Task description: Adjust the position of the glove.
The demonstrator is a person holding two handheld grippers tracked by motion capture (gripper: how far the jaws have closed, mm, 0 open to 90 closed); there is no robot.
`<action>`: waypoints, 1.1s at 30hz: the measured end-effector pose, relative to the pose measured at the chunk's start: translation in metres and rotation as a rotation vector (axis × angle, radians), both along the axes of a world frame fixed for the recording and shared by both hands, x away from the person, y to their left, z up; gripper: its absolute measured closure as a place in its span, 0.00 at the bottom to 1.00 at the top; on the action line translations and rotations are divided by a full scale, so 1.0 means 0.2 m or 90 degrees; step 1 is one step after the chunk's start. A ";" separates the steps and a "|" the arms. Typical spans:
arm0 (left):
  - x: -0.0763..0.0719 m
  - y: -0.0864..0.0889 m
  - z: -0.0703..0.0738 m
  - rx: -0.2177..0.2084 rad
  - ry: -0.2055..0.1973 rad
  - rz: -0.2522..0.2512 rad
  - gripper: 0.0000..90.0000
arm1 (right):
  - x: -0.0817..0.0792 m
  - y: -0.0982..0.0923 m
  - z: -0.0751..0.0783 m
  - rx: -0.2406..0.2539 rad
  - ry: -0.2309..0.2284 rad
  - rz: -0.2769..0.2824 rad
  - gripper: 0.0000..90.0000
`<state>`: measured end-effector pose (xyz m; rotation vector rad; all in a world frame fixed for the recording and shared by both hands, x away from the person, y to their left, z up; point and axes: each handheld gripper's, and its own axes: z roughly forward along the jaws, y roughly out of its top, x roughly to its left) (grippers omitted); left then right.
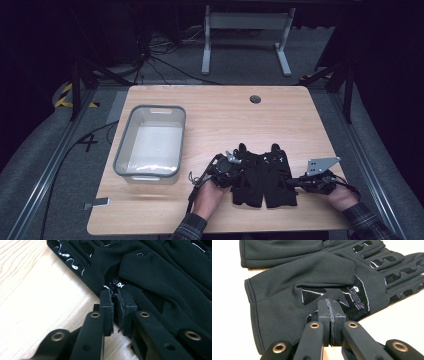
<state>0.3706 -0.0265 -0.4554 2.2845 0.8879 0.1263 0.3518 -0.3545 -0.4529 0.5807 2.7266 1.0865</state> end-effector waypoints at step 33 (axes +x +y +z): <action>0.02 0.06 0.22 -0.156 -0.023 0.016 0.97 | 0.05 0.11 0.00 0.002 0.001 0.019 1.00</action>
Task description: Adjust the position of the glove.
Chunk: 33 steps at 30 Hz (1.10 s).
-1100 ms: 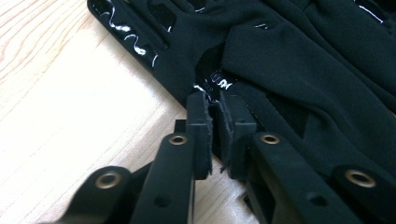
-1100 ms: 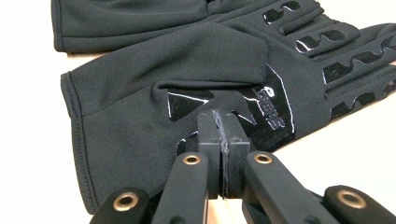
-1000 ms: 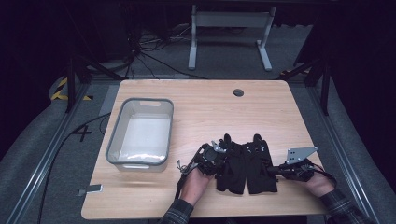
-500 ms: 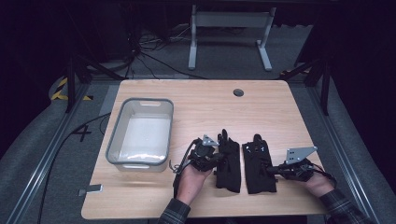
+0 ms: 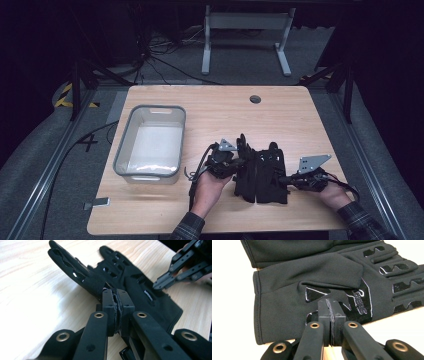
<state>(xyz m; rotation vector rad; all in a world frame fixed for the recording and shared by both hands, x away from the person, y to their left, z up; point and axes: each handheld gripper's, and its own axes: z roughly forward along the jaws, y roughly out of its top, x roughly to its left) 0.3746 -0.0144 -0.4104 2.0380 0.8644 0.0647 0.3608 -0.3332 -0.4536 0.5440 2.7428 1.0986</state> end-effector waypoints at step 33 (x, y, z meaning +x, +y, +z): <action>0.12 -0.34 0.00 0.011 0.000 -0.075 0.96 | 0.09 0.16 -0.01 0.017 -0.005 0.016 1.00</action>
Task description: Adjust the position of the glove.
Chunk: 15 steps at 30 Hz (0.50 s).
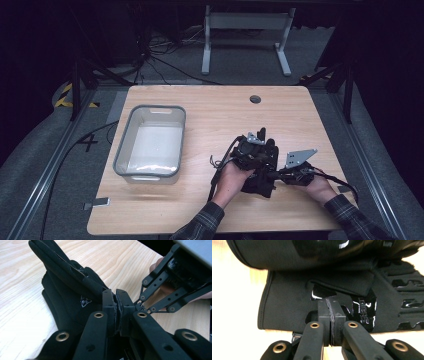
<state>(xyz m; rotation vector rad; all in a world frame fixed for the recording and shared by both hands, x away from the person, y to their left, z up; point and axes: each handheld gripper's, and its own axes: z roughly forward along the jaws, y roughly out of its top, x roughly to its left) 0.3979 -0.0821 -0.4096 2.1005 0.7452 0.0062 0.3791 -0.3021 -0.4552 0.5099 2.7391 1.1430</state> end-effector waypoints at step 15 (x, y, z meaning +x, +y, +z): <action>0.00 -0.07 -0.03 -0.018 0.005 -0.031 0.91 | 0.02 -0.21 0.08 0.022 -0.030 -0.076 1.00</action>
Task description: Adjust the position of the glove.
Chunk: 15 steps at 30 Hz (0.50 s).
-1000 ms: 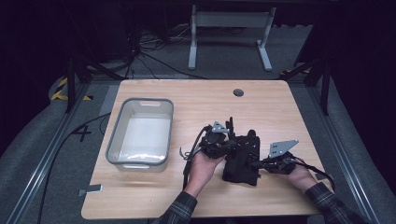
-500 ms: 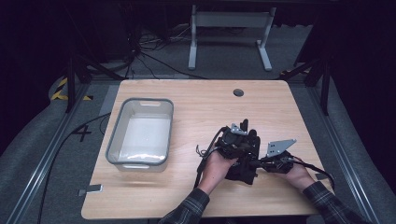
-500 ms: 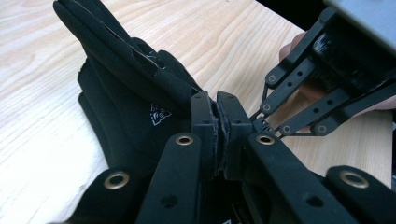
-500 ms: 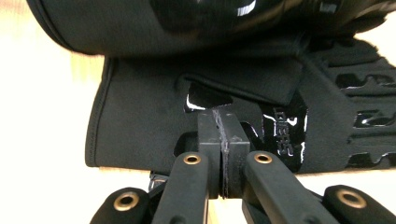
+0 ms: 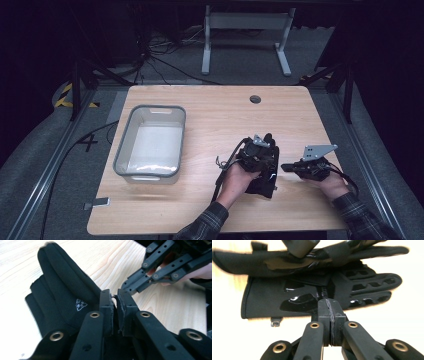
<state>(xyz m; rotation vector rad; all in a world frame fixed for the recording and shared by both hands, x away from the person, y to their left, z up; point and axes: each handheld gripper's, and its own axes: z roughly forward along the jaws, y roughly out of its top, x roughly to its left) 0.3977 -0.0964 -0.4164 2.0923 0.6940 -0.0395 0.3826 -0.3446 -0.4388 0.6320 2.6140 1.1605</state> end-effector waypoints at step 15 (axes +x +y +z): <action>-0.05 0.12 0.03 0.019 -0.026 0.007 0.99 | 0.05 0.04 0.05 0.030 -0.008 0.001 1.00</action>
